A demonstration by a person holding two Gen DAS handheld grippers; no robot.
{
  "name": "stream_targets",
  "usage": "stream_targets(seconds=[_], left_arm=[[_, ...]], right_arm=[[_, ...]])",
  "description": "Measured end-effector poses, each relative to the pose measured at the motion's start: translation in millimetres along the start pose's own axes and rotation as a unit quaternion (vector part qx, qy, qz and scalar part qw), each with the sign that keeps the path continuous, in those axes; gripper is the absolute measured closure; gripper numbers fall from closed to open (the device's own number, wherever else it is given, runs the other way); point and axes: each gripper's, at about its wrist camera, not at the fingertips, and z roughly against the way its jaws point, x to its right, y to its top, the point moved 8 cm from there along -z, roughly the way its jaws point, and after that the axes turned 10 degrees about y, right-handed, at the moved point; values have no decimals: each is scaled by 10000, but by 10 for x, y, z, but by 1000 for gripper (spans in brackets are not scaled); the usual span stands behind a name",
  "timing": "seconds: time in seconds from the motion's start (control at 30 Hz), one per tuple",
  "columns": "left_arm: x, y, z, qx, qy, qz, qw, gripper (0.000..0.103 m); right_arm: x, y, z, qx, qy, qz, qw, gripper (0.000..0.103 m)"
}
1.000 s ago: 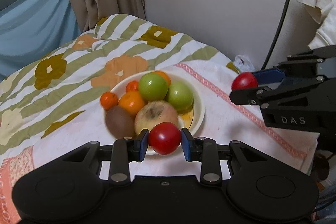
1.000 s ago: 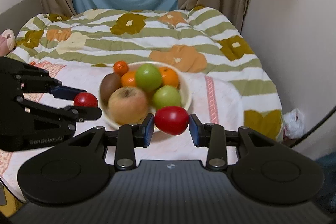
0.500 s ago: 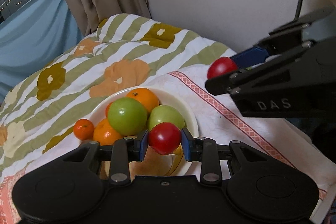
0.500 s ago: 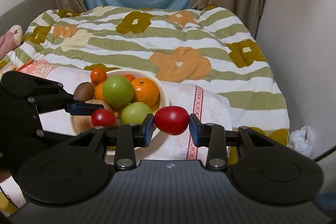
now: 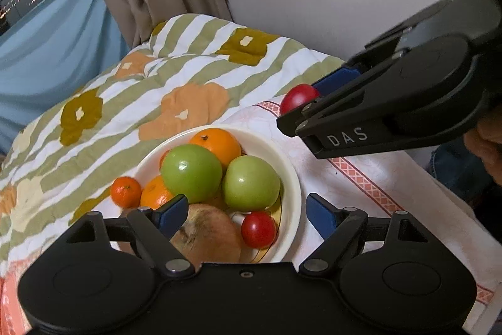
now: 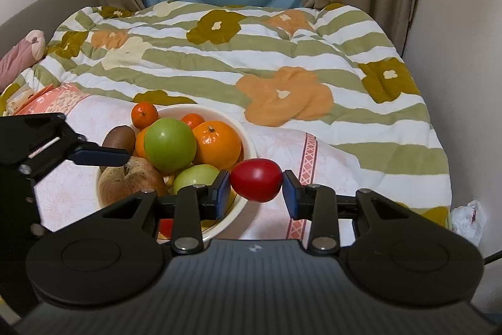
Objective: Organize fruits
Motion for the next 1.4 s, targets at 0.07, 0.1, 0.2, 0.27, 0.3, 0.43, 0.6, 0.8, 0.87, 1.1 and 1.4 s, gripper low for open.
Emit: stream_targets(seconds=[0.07,0.1,0.2,0.27,0.3,0.43,0.6,0.8,0.87,1.1,1.4], left_arm=[[-49,-7,42,-66,-59,165,9998,17],[-87,-12,60,-95,-67,261,9996,17],[-195,-12,104,-139,-13,492,9987,17],[-261,-6,127,-154,40,595,9981,17],[-292,-7,137,-159,69,629,9979,17],[-387,-16,141,-173,187,719,9971,17],[-498,-64,95,-256,270,952,9948,17],[-571,-153,75,-369,365,1061,9930,17],[-586,-175,81,-401,346,1093,9926,17],[-620,-261,193,-355,277,1170,9921,17],[-949,-338,757,114,348,1474,9884,17]], right_arm=[[-17,19,-20,-20,44,22,10000,52],[-23,32,-33,-30,61,36,10000,52],[-60,72,-87,-55,112,115,9999,52],[-86,93,-123,-81,151,141,9998,52],[-97,99,-143,-90,171,137,9997,52],[-105,120,-252,-124,209,146,9996,52],[-56,149,-413,-150,231,105,9996,52],[-38,148,-537,-196,327,55,9993,50],[-55,141,-550,-211,397,29,9990,35],[-129,170,-406,-26,268,-9,9996,28],[-581,281,309,428,-79,58,9990,28]])
